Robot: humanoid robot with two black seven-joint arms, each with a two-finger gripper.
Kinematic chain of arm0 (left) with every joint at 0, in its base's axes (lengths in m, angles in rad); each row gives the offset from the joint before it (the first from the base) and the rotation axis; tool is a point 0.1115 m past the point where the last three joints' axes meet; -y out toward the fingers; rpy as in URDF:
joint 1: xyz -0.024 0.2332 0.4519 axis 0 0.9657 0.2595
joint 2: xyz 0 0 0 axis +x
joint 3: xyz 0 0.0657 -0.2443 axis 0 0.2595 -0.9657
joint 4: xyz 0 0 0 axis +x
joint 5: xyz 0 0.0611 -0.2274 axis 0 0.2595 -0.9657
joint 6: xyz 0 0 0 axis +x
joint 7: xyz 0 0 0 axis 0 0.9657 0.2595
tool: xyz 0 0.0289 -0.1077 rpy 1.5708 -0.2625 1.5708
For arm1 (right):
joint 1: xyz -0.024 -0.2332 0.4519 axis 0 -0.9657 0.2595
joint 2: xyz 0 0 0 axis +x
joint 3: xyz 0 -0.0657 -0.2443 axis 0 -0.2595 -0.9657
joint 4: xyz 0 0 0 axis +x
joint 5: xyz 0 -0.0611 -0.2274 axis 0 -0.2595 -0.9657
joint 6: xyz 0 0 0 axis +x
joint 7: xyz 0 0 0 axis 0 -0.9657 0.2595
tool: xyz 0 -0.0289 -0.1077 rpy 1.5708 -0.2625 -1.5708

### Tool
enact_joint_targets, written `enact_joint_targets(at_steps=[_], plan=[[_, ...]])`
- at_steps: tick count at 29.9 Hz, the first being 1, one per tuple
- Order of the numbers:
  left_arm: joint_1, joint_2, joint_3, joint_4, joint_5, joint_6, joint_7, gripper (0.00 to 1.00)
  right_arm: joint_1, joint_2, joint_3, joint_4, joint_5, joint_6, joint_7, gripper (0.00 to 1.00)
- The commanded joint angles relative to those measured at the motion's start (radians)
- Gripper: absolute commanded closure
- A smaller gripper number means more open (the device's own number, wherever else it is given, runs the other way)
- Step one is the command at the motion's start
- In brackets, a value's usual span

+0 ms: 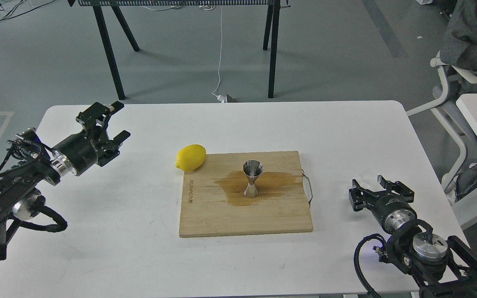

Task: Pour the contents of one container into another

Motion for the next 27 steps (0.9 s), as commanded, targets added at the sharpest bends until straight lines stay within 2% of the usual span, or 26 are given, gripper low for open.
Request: enact_joint_targets(at_steps=[1, 10, 16, 20, 22, 25, 27], plan=[[-0.001, 0.001, 0.000, 0.001, 0.000, 0.000, 0.000, 0.02, -0.013, -0.009, 0.000, 0.025, 0.000, 0.001, 0.000, 0.02], [0.000, 0.001, 0.000, 0.001, 0.000, 0.000, 0.000, 0.02, -0.114, -0.068, 0.020, 0.190, -0.001, 0.001, 0.003, 0.02], [0.000, -0.002, -0.003, 0.013, 0.000, 0.000, 0.000, 0.02, -0.241, -0.273, 0.011, 0.430, -0.006, 0.004, 0.006, 0.02], [0.000, -0.011, -0.002, 0.013, 0.000, 0.000, 0.000, 0.02, -0.266, -0.374, 0.011, 0.502, -0.030, 0.034, 0.008, 0.02], [0.000, -0.014, -0.003, 0.013, 0.000, 0.000, 0.000, 0.02, -0.255, -0.381, 0.017, 0.497, -0.092, 0.106, 0.003, 0.02], [0.000, -0.014, -0.003, 0.013, 0.000, 0.000, 0.000, 0.02, -0.203, -0.384, 0.025, 0.449, -0.208, 0.296, -0.009, 0.01], [0.000, -0.014, -0.005, 0.013, -0.001, 0.000, 0.000, 0.02, -0.133, -0.384, 0.023, 0.390, -0.236, 0.391, -0.044, 0.01]])
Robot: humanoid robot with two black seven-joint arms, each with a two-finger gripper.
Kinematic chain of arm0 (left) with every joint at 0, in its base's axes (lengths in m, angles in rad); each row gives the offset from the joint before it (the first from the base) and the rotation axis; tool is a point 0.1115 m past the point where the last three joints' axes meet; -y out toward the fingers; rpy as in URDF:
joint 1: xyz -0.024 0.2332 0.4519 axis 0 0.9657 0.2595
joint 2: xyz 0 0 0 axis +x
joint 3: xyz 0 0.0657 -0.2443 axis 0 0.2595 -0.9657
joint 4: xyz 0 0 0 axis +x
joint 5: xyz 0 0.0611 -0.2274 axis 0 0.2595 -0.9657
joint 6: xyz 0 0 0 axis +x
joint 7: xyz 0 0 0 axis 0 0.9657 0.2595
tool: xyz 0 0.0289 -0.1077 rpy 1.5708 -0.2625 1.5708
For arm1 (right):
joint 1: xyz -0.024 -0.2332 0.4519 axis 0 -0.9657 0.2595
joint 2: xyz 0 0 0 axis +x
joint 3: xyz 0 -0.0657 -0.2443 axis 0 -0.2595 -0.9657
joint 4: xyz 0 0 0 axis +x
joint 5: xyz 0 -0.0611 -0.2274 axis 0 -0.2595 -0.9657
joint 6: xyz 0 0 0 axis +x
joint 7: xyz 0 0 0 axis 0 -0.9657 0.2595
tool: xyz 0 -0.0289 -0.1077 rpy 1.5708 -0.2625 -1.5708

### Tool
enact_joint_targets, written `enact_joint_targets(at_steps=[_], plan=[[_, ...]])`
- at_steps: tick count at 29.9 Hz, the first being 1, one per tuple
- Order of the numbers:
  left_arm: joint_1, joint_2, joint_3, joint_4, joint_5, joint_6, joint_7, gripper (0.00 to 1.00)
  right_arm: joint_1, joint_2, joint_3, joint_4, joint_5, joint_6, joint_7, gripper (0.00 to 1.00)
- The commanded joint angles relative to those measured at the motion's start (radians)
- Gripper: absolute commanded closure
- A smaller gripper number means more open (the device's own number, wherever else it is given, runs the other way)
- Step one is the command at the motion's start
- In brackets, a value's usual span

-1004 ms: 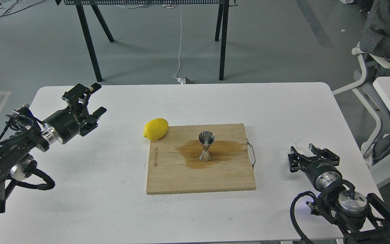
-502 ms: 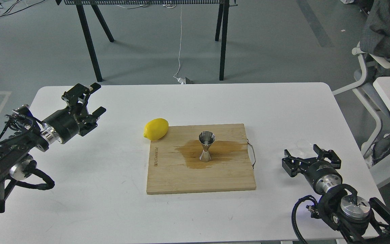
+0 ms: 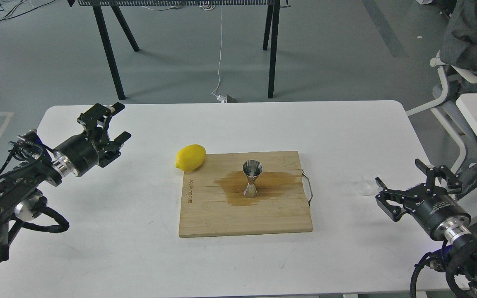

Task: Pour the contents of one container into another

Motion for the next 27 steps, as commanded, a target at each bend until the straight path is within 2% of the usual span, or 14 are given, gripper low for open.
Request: enact_joint_targets(at_steps=[1, 3, 5, 10, 13, 27], plan=[[0.000, -0.002, -0.002, 0.000, -0.003, 0.000, 0.000, 0.02, 0.123, -0.002, 0.000, -0.105, -0.063, 0.182, -0.058, 0.01], [0.000, -0.002, -0.002, 0.006, -0.023, 0.000, 0.000, 0.02, 0.195, 0.002, -0.007, -0.180, -0.069, 0.233, -0.086, 0.01], [0.000, -0.002, -0.002, 0.018, -0.069, 0.000, 0.000, 0.02, 0.267, 0.010, -0.020, -0.269, -0.070, 0.275, -0.090, 0.01], [-0.002, 0.010, -0.002, 0.021, -0.123, 0.000, 0.000, 0.02, 0.394, 0.028, -0.087, -0.428, -0.070, 0.275, -0.083, 0.01], [-0.008, 0.010, -0.005, 0.021, -0.124, 0.000, 0.000, 0.02, 0.410, 0.053, -0.090, -0.485, -0.070, 0.275, -0.081, 0.01], [-0.003, 0.016, -0.051, 0.021, -0.141, 0.000, 0.000, 0.01, 0.425, 0.110, -0.070, -0.536, -0.070, 0.275, -0.075, 0.01]])
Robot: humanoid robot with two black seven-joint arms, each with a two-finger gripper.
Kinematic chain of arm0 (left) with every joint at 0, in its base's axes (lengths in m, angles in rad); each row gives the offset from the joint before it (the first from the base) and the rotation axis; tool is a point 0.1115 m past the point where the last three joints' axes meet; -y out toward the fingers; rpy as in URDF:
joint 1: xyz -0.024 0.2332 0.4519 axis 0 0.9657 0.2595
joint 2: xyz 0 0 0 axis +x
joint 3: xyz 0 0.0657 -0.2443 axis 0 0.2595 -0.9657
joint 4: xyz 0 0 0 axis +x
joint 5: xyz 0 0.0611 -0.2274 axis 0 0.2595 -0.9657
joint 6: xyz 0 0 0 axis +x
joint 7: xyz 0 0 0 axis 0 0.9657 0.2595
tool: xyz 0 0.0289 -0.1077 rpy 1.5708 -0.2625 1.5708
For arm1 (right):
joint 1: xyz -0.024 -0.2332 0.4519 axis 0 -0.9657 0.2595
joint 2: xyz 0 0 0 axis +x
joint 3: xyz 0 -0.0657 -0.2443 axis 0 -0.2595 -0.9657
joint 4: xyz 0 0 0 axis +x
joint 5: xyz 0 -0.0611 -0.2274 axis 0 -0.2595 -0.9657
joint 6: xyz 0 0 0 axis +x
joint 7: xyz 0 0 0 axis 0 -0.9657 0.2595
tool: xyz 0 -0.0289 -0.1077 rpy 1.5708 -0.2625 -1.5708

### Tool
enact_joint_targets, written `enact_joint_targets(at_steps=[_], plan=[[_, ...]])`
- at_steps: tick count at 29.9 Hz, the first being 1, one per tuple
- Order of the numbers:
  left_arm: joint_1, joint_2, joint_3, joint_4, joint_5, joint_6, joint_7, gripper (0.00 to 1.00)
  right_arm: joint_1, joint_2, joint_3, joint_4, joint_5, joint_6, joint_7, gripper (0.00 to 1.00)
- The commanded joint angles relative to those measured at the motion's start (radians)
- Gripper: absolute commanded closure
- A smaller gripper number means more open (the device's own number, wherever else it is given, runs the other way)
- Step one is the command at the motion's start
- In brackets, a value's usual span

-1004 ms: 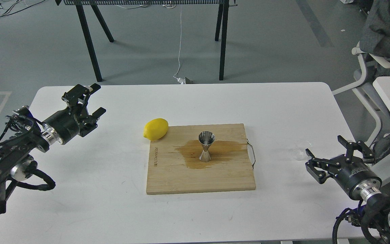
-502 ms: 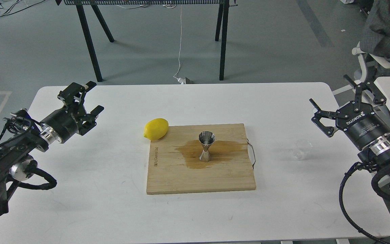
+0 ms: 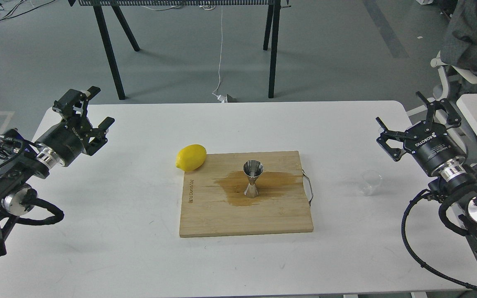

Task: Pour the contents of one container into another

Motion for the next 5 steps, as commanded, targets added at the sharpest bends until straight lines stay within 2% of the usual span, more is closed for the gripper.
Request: enact_joint_targets(at_steps=[1, 5], plan=[[0.001, -0.004, -0.002, 0.000, 0.000, 0.000, 0.000, 0.01, 0.014, 0.001, 0.005, -0.004, 0.000, 0.000, 0.006, 0.01], [0.001, -0.006, -0.003, 0.000, 0.000, 0.000, 0.000, 0.01, 0.020, 0.001, 0.006, 0.001, 0.000, 0.000, 0.016, 0.01]])
